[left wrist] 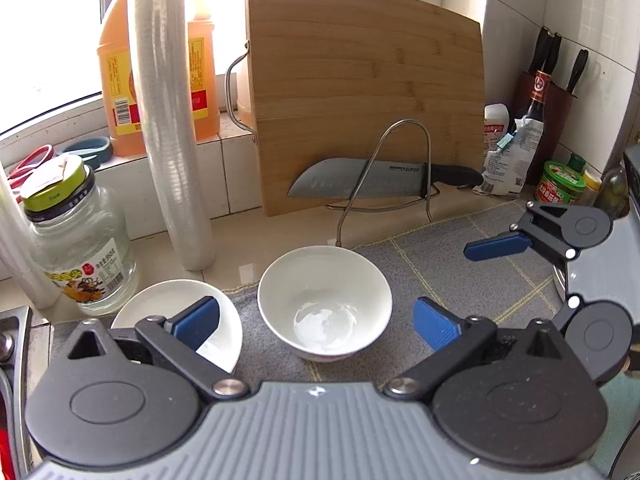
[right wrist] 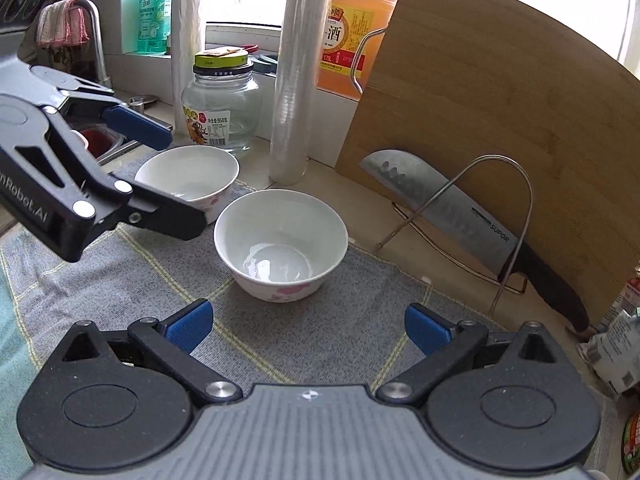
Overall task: Organize plates and bowls
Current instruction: 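Move the left gripper to another white bowl and grasp its rim, then lift the bowl with the left gripper and carry it toward the placed bowl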
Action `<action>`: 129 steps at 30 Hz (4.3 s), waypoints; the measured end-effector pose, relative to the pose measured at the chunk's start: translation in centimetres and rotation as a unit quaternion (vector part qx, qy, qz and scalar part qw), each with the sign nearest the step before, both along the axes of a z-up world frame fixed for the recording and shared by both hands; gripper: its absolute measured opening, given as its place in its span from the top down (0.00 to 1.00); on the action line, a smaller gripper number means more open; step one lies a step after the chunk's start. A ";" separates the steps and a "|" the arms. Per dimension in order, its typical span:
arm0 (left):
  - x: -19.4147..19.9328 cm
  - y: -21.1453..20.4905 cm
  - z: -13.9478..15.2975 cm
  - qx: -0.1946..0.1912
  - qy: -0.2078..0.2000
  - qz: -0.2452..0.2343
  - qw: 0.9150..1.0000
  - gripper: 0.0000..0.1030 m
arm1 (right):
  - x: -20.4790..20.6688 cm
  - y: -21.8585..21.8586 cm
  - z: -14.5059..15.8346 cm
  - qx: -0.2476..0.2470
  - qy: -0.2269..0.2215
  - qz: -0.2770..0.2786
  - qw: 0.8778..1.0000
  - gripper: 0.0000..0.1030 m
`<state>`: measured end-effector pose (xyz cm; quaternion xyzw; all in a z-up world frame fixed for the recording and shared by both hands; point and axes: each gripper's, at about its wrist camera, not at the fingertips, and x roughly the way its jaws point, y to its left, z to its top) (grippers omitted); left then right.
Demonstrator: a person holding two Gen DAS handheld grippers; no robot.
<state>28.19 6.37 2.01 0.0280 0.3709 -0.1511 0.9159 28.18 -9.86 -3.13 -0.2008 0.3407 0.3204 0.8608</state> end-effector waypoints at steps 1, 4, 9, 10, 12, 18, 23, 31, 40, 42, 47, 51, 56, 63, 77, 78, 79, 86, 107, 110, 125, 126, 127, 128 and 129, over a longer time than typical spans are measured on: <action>0.7 -0.1 -0.2 -0.003 0.005 -0.001 1.000 0.01 | 0.3 0.2 -0.2 0.001 0.003 0.005 1.000 0.00; 2.5 -0.5 -1.1 -0.006 0.022 -0.006 1.000 0.01 | 1.2 0.8 -0.9 -0.001 0.011 0.019 1.000 0.00; 5.2 -0.9 -2.4 -0.010 0.050 -0.019 0.998 0.01 | 2.3 1.8 -2.0 -0.009 0.021 0.039 0.999 0.00; 5.6 -0.9 -2.6 -0.011 0.055 -0.022 0.998 0.01 | 2.5 2.0 -2.2 -0.011 0.024 0.042 0.999 0.00; 6.4 -0.8 -3.3 -0.009 0.067 -0.021 0.997 0.01 | 2.8 2.2 -2.5 -0.011 0.028 0.047 0.998 0.00; 7.5 -0.7 -4.2 -0.016 0.088 -0.036 0.995 0.01 | 3.6 2.9 -3.1 -0.013 0.032 0.057 0.998 0.01; 8.5 -0.5 -4.7 -0.021 0.101 -0.045 0.994 0.03 | 4.2 3.6 -3.6 -0.018 0.034 0.067 0.997 0.06; 8.9 -1.0 -5.1 -0.027 0.110 -0.061 0.992 0.04 | 4.5 3.7 -3.9 -0.016 0.035 0.069 0.997 0.14; 9.3 -1.2 -5.4 -0.029 0.116 -0.070 0.990 0.04 | 4.9 3.8 -4.2 -0.012 0.038 0.068 0.997 0.20; 9.3 -1.2 -5.4 -0.032 0.117 -0.071 0.990 0.04 | 5.0 3.8 -4.3 -0.011 0.040 0.068 0.997 0.21; 9.5 -1.2 -5.6 -0.035 0.121 -0.072 0.989 0.04 | 5.2 4.0 -4.4 -0.011 0.040 0.067 0.997 0.21; 9.5 -1.1 -5.6 -0.038 0.122 -0.072 0.989 0.04 | 5.1 4.0 -4.5 -0.010 0.039 0.065 0.997 0.21; 9.6 -1.1 -5.5 -0.037 0.124 -0.074 0.989 0.04 | 5.1 3.9 -4.4 -0.009 0.040 0.066 0.997 0.21; 9.4 -1.2 -5.2 -0.040 0.121 -0.082 0.988 0.05 | 4.8 3.8 -4.2 -0.008 0.040 0.063 0.997 0.21; 7.9 -2.0 -3.2 -0.042 0.103 -0.099 0.989 0.05 | 3.8 2.6 -2.1 0.011 0.048 0.049 0.998 0.21; 7.7 -2.1 -3.0 -0.041 0.100 -0.100 0.989 0.05 | 3.7 2.4 -1.9 0.012 0.047 0.048 0.998 0.21; 7.5 -2.2 -2.9 -0.041 0.098 -0.102 0.989 0.05 | 3.4 2.3 -1.6 0.013 0.046 0.047 0.998 0.21; 6.0 -3.0 -1.1 -0.042 0.082 -0.112 0.989 0.05 | 1.9 1.3 0.2 0.017 0.036 0.040 0.998 0.21; 0.3 -8.7 2.3 -0.044 0.053 -0.181 0.981 0.05 | -5.5 -3.7 3.3 0.015 0.009 -0.023 1.000 0.21; -0.6 -9.4 2.4 -0.048 0.052 -0.195 0.978 0.05 | -6.5 -4.3 3.2 0.015 0.010 -0.035 0.999 0.21; -4.1 -12.3 1.1 -0.050 0.073 -0.241 0.966 0.05 | -10.8 -6.7 2.2 0.006 0.033 -0.082 0.996 0.21; -4.2 -12.4 1.0 -0.050 0.075 -0.243 0.966 0.05 | -11.0 -6.9 2.0 0.006 0.035 -0.084 0.996 0.21; -4.4 -12.6 0.8 -0.050 0.077 -0.245 0.965 0.05 | -11.2 -7.0 1.9 0.006 0.039 -0.086 0.996 0.21; -4.5 -12.7 0.7 -0.049 0.079 -0.245 0.965 0.05 | -11.3 -7.1 1.8 0.007 0.042 -0.087 0.995 0.21; -4.6 -12.8 0.5 -0.048 0.081 -0.246 0.965 0.04 | -11.4 -7.2 1.7 0.007 0.044 -0.088 0.995 0.21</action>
